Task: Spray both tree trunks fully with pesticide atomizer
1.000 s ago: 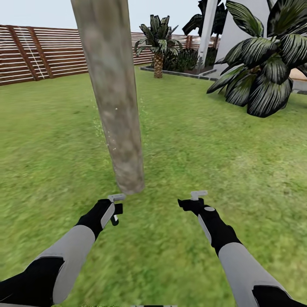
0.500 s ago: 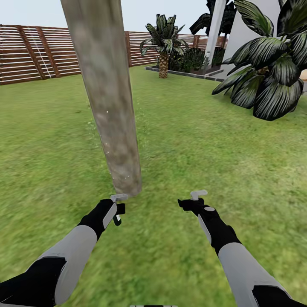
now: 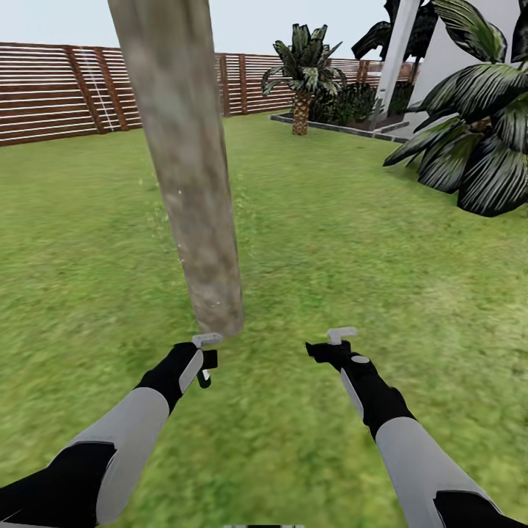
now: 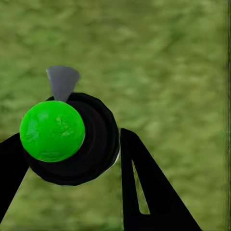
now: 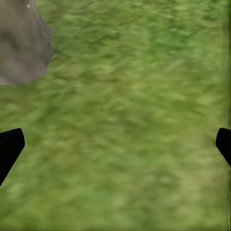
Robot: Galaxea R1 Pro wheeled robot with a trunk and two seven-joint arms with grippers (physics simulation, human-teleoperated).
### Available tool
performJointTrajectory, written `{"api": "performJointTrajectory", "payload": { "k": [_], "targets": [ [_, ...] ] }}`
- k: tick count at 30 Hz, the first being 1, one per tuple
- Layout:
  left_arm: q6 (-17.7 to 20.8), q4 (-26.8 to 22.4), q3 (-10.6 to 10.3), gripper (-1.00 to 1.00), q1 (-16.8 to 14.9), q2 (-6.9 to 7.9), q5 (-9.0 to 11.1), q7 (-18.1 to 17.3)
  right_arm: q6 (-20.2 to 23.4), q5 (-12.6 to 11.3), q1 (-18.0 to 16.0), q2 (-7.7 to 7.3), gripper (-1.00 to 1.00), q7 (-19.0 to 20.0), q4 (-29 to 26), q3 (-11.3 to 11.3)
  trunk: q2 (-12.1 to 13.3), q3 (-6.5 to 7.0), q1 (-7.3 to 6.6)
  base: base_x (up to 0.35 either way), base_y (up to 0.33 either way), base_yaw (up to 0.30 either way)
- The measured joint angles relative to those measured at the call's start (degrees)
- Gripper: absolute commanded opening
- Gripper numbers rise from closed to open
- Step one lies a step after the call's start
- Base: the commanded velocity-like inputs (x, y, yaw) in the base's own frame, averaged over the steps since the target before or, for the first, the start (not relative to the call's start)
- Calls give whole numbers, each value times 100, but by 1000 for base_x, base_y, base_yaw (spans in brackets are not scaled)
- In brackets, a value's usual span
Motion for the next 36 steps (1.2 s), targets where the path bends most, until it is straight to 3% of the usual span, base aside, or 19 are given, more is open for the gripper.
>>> {"api": "performJointTrajectory", "payload": {
  "k": [12,21,26,33,36],
  "targets": [
    [3,-3,0,-100,5,1,2,0,-2,0,-4,1,100,-8,-1,0,0,0,2,-131,-260,246],
    [0,0,0,-100,5,0,8,16,0,17,0,-33,100,1,8,0,0,0,0,28,-254,34],
    [2,-1,0,-100,6,0,9,20,-8,11,0,-42,100,2,9,0,0,0,0,4,-32,9],
    [15,-17,-2,-100,38,8,1,-13,-4,1,-1,-9,100,-7,-11,-7,0,-11,0,0,-1,235],
    [94,-362,-29,-100,41,45,-21,-15,-4,1,-1,-8,100,-7,-6,-8,0,-17,0,0,0,268]
  ]
}}
